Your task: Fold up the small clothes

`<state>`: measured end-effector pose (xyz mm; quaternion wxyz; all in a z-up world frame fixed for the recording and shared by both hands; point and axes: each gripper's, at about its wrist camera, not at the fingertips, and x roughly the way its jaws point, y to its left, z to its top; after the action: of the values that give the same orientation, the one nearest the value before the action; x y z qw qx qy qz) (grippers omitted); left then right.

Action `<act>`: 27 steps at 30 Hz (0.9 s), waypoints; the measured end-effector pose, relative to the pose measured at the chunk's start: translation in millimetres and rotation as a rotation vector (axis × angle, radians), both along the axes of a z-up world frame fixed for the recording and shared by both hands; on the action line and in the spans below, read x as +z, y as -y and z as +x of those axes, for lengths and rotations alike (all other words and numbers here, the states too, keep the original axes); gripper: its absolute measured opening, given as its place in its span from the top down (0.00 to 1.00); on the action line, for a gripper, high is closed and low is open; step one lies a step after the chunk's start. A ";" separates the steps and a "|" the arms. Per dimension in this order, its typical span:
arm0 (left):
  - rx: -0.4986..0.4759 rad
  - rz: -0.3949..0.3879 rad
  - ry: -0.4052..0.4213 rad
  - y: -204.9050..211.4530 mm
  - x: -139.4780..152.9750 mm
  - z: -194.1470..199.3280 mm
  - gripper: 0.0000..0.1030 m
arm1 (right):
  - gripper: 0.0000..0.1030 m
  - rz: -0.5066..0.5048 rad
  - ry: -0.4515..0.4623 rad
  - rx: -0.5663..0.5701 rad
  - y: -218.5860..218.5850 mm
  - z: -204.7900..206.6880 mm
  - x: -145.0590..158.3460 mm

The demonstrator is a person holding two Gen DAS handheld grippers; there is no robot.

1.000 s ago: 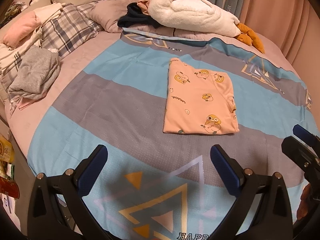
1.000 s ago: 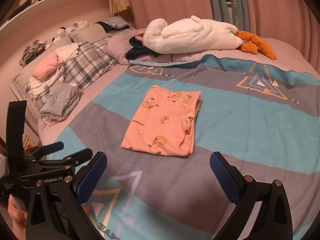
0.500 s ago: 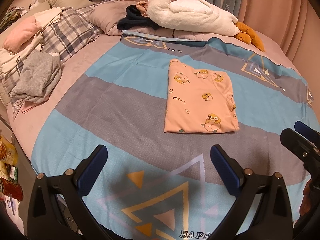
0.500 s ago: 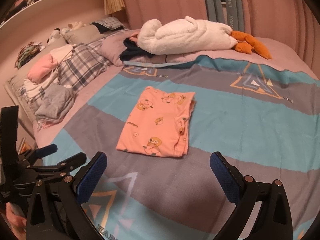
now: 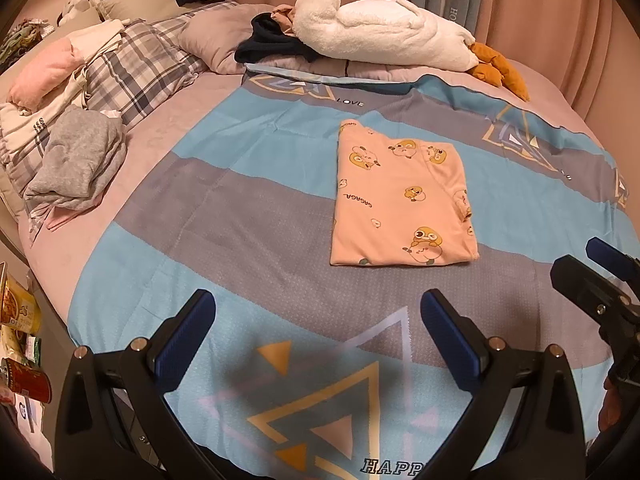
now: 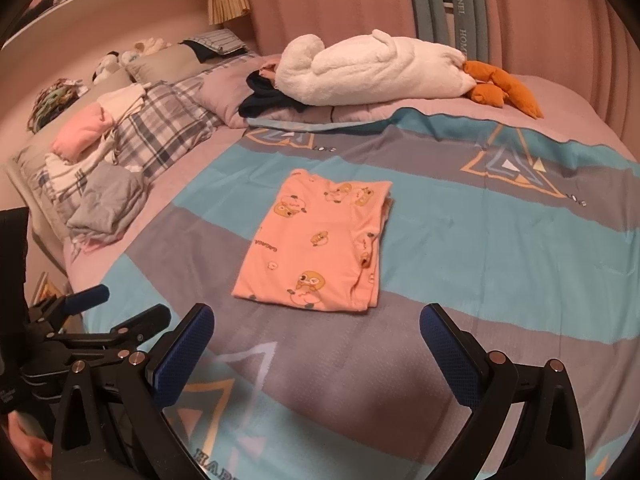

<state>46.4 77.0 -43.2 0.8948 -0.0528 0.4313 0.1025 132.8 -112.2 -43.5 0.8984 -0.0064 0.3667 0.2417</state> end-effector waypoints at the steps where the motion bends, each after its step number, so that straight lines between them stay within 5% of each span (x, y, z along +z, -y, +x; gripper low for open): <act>1: 0.001 0.001 -0.003 0.0 0.0 0.3 0.00 | 0.01 0.000 0.001 0.002 -0.5 0.0 0.1; 27: 0.011 0.017 0.001 0.3 1.3 0.4 0.00 | 0.01 0.000 0.008 0.006 -6.3 -1.3 3.4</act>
<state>46.8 76.7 -41.8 0.8948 -0.0477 0.4299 0.1108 131.5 -105.9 -40.1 0.8992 -0.0083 0.3629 0.2444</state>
